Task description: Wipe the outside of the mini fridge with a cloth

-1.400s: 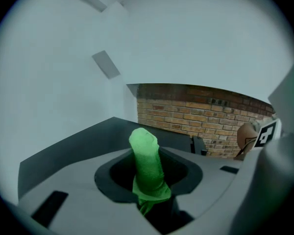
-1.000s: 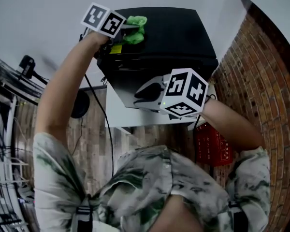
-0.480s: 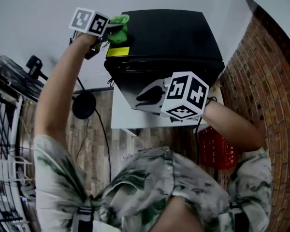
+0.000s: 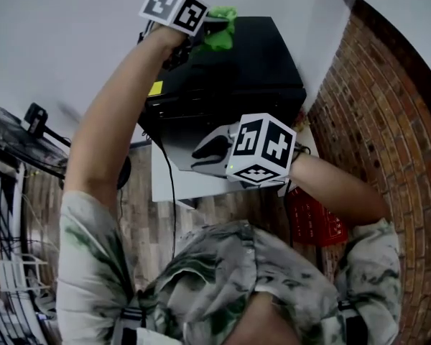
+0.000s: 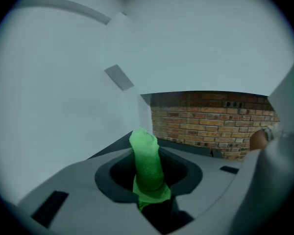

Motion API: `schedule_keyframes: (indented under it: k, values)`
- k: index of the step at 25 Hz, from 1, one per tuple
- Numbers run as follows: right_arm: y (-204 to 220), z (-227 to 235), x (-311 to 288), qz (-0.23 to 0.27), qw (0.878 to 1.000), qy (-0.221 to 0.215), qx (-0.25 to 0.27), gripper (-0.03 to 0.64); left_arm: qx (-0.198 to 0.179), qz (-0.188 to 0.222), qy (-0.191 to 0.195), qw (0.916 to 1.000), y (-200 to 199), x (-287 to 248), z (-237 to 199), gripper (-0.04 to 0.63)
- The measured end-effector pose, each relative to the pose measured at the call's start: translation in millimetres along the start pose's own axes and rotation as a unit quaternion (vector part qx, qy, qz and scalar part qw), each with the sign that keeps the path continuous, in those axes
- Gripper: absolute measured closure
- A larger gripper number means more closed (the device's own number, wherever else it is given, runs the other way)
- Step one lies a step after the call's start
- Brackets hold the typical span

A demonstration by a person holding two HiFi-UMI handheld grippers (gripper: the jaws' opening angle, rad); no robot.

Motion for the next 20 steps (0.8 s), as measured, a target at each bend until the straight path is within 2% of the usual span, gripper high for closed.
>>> schedule_keyframes:
  k: [5,9,14,20]
  values:
    - [13.8,1.7,17.4,-0.001,1.000,0.014,-0.010,0.514,-0.015,-0.005,0.051,0.9986,-29.5,-67.2,48.8,0.459]
    - [26.3,4.0,33.0,0.002,0.999,0.029,-0.022,0.515,-0.033,-0.026,0.069,0.9968,-35.7,-113.1,74.6,0.459]
    - [42.9,5.9,50.2,0.001,0.999,0.041,-0.032,0.515,-0.034,-0.055,0.048,0.9968,-20.1,-136.9,61.2,0.459]
    - [47.1,7.0,48.6,-0.002,0.999,0.035,-0.030,0.516,-0.023,-0.076,0.000,0.9969,2.8,-115.2,10.6,0.459]
Point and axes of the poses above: the fingertips, and each gripper's own axes: x backward along the fingers, z to its right, y out of its underside, the point moved 3 cm from there along x, backward along the fingers, and after that the axes turned 2 degrees about y, right-handed, at the moved point
